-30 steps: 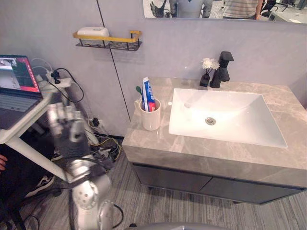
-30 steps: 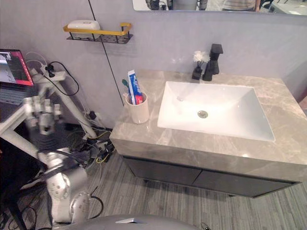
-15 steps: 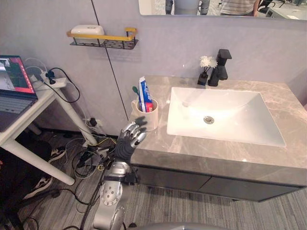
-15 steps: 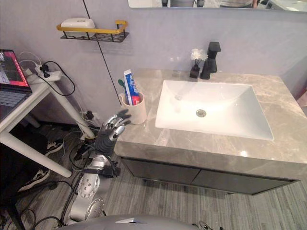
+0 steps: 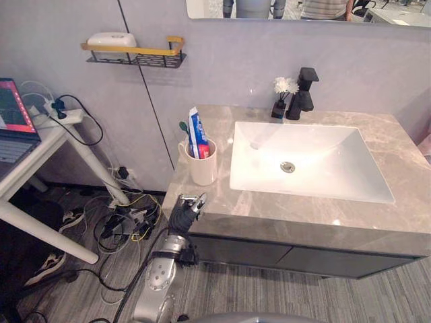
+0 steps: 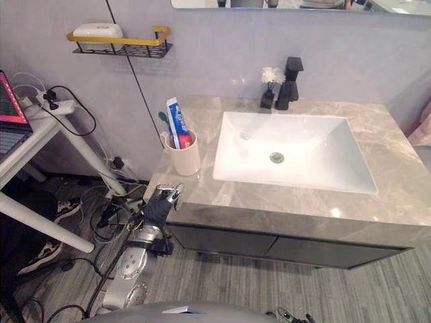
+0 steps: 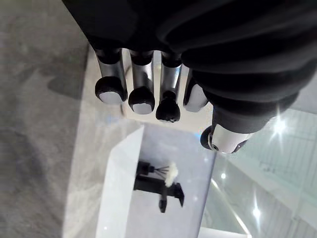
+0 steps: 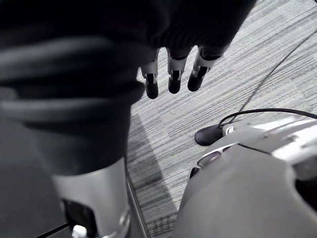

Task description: Organize washtable

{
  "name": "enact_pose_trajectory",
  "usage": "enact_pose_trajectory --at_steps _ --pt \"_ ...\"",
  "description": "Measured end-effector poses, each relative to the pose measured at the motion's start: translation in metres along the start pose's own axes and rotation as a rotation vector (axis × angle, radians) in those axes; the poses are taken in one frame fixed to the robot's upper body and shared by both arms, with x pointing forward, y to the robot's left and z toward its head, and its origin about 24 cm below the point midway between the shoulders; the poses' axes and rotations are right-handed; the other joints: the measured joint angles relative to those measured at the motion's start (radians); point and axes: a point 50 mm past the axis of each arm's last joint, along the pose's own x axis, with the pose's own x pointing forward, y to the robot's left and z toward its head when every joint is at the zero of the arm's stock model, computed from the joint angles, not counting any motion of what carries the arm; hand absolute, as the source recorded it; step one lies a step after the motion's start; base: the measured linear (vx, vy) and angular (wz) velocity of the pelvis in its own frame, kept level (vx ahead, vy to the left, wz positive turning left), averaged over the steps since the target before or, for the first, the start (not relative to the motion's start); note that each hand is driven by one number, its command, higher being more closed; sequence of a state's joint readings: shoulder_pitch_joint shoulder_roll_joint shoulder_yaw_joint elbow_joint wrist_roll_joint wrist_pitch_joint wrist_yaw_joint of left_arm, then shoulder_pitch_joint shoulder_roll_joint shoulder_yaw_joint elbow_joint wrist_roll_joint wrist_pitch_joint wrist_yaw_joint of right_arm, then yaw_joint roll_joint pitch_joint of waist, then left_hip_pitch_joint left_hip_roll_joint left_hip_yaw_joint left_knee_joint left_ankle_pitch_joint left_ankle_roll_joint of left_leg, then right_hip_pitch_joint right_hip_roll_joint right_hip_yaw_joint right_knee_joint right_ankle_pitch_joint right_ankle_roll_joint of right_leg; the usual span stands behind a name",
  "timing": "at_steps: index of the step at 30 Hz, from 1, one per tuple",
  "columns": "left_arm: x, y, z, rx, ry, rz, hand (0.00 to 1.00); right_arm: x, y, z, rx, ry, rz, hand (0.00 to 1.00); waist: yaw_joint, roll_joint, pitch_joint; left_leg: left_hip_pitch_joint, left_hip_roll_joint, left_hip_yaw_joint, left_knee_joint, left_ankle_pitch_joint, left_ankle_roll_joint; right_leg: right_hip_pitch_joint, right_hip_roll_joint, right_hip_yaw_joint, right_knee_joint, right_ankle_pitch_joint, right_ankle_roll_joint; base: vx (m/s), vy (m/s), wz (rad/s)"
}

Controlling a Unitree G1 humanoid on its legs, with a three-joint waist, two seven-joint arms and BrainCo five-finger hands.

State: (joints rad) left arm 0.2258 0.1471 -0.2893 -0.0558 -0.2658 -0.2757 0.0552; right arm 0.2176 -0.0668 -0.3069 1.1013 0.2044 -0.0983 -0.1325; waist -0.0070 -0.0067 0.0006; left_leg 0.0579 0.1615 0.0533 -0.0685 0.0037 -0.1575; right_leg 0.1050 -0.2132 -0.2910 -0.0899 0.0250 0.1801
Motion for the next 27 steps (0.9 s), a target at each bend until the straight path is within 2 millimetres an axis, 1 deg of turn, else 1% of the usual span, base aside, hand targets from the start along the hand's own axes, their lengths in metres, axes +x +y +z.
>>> enact_pose_trajectory --at_steps 1,5,10,14,15,21,25,27 --pt "0.001 0.001 -0.002 0.002 0.01 0.004 1.0 0.0 0.0 0.0 0.0 -0.001 0.0 0.0 -0.004 -0.001 -0.001 0.001 0.0 0.001 -0.001 0.0 0.0 0.0 0.0 0.001 0.0 0.0 0.0 0.0 0.0 0.0" --pt "0.01 0.004 -0.001 0.013 0.001 0.02 1.0 0.0 0.001 0.001 0.0 -0.002 -0.001 0.0 -0.011 -0.002 -0.001 0.006 0.0 0.009 -0.001 0.0 0.0 0.0 0.0 0.007 0.0 0.001 -0.001 -0.01 0.003 -0.03" --pt "0.019 0.008 0.001 0.025 -0.009 0.059 1.0 0.0 0.001 0.0 -0.001 -0.002 0.0 0.0 -0.013 -0.006 0.0 0.021 0.001 0.031 -0.014 0.0 0.0 -0.01 -0.001 0.026 -0.001 0.003 0.0 0.0 0.007 -0.13" --pt "0.028 0.014 0.006 0.024 -0.035 0.104 1.0 0.0 0.002 0.001 -0.011 -0.004 0.004 0.0 -0.016 -0.01 0.002 0.018 0.001 0.041 -0.018 0.0 0.0 -0.017 -0.001 0.033 -0.001 0.004 0.0 0.03 -0.002 -0.07" --pt "0.032 0.016 0.008 0.026 -0.046 0.117 1.0 0.0 0.003 0.001 -0.028 -0.006 0.006 0.0 -0.017 -0.014 0.005 0.018 0.001 0.042 -0.019 0.0 0.0 -0.018 -0.001 0.034 -0.001 0.005 0.0 0.0 0.0 0.0" --pt "0.04 0.022 0.013 0.034 -0.068 0.153 1.0 0.0 0.005 0.002 -0.028 -0.008 0.011 0.0 -0.021 -0.023 0.01 0.018 0.0 0.052 -0.022 -0.001 0.0 -0.027 -0.001 0.042 -0.001 0.006 0.0 0.01 0.001 -0.04" --pt "0.042 0.026 0.015 0.035 -0.073 0.18 1.0 0.001 0.008 0.006 -0.032 -0.019 0.018 0.0 -0.037 -0.023 0.01 0.018 0.0 0.064 -0.022 -0.001 0.001 -0.036 -0.001 0.056 -0.001 0.011 0.0 -0.01 0.005 -0.09" --pt "0.046 0.028 0.016 0.037 -0.069 0.191 1.0 0.001 0.008 0.006 -0.03 -0.02 0.019 0.0 -0.04 -0.023 0.01 0.019 0.0 0.068 -0.02 -0.001 0.001 -0.038 -0.001 0.06 -0.002 0.014 -0.001 -0.02 0.009 -0.08"
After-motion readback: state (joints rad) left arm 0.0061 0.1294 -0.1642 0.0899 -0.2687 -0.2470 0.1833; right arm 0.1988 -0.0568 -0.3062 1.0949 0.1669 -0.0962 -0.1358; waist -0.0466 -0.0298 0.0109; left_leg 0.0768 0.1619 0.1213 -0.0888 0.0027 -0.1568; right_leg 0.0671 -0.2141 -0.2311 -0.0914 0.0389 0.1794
